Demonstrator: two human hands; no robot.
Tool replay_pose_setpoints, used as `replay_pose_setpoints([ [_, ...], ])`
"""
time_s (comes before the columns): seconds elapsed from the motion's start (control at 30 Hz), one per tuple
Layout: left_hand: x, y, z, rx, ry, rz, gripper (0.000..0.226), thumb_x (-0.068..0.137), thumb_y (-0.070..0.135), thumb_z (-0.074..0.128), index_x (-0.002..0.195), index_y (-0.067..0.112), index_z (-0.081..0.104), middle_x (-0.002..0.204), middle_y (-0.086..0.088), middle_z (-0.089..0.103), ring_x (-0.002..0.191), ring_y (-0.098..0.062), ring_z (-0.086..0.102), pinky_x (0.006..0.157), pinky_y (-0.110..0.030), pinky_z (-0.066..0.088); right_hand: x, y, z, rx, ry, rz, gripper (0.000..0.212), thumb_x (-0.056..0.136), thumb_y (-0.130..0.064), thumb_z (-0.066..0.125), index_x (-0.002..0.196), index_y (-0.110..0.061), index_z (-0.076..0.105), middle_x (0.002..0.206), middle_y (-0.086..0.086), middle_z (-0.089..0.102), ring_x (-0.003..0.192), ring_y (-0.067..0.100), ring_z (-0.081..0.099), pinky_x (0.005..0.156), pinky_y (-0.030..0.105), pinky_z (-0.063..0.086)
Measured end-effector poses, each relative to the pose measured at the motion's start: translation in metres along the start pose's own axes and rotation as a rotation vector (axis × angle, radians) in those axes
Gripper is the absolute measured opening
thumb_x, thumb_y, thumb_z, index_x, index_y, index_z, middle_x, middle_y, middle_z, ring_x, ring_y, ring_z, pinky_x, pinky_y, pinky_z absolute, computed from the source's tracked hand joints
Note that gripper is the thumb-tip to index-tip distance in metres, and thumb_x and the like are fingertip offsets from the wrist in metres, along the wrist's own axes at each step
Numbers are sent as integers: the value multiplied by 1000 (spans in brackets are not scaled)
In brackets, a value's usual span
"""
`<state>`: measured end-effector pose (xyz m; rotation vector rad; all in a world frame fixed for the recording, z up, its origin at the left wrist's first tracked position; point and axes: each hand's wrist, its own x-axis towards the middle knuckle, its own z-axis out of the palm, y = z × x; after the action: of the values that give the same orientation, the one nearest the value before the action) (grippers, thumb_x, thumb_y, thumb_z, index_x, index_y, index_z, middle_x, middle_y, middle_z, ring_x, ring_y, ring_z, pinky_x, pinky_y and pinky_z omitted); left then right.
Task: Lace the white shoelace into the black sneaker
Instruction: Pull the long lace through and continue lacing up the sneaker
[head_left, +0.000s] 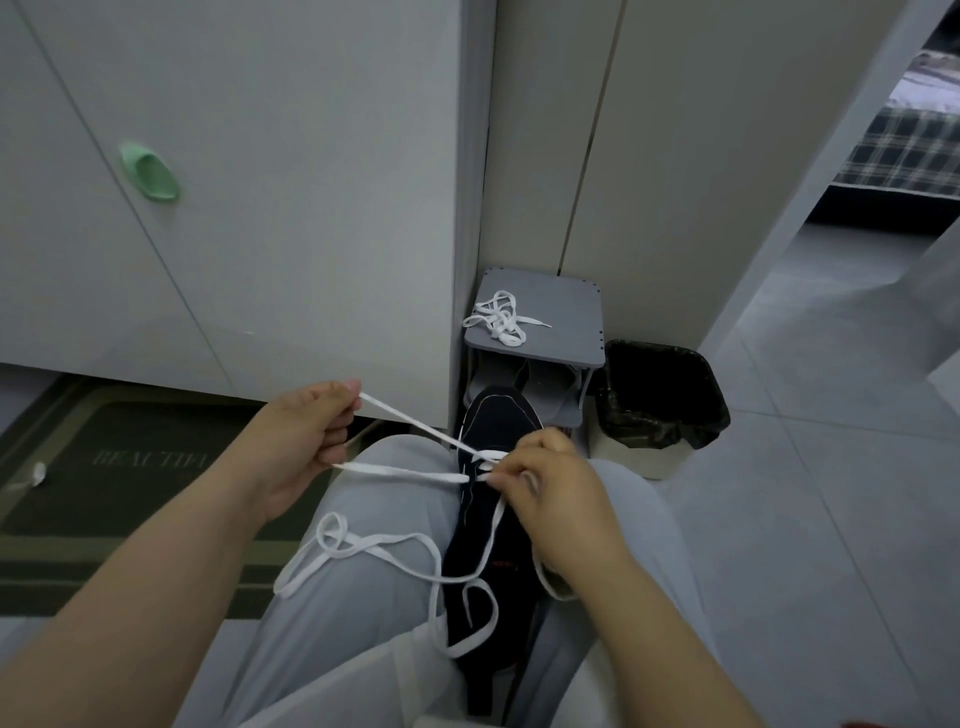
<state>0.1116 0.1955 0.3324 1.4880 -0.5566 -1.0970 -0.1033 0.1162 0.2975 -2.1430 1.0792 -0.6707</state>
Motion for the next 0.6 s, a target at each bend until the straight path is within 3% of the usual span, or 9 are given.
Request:
replay_pose_setpoints([
  [0.1,-1,-1,-1,36,-42,-1,29,93,25,48,69,11,52,57,0,38,53,-11,37,69,-28,42,-9,2,-18,368,48,154,16,85,-13,63,70,-18,62,104,-20,63,97,-9,57,85,8,36],
  [0.2,-2,-6,6,138,-92,-8,23,92,25,51,78,8,60,60,-2,46,61,-15,45,78,-31,41,-20,-1,-29,869,92,292,15,94,-11,48,79,-8,51,97,-2,73,95,8,66,85,22,47],
  [0.3,-3,-11,18,245,-124,34,17,89,25,56,95,11,64,66,-4,52,68,-15,50,79,-28,41,-23,2,-49,1227,259,330,19,95,-8,39,77,-7,47,67,3,67,70,17,67,74,29,57],
  [0.37,-3,-13,28,378,-147,109,15,89,23,57,100,13,62,70,-7,55,70,-14,51,73,-21,40,-24,6,-59,1322,334,317,23,94,-8,38,72,-11,44,52,0,47,49,14,51,58,26,54],
  [0.4,-2,-14,34,464,-159,156,14,88,22,59,99,14,63,72,-9,56,72,-14,52,70,-18,39,-24,8,-62,1306,339,324,25,94,-7,38,70,-12,44,50,-2,39,45,12,40,49,22,48],
  [0.47,2,-18,40,694,-143,255,11,87,25,61,93,17,65,78,-7,62,75,-14,55,67,-15,39,-26,8,-61,955,280,325,27,94,-10,45,68,-16,50,50,-6,39,45,8,35,44,15,37],
  [0.53,6,-23,41,896,-78,299,12,87,31,60,85,22,67,79,2,65,79,-14,57,75,-22,39,-26,6,-49,430,150,231,20,89,-19,57,69,-21,59,61,-10,55,56,0,50,53,7,39],
  [0.6,8,-27,42,1024,-30,332,18,89,36,55,79,25,66,76,8,61,84,-15,54,88,-31,34,-24,7,-35,33,8,137,6,84,-32,64,83,-27,66,84,-16,61,79,-5,54,69,6,41],
])
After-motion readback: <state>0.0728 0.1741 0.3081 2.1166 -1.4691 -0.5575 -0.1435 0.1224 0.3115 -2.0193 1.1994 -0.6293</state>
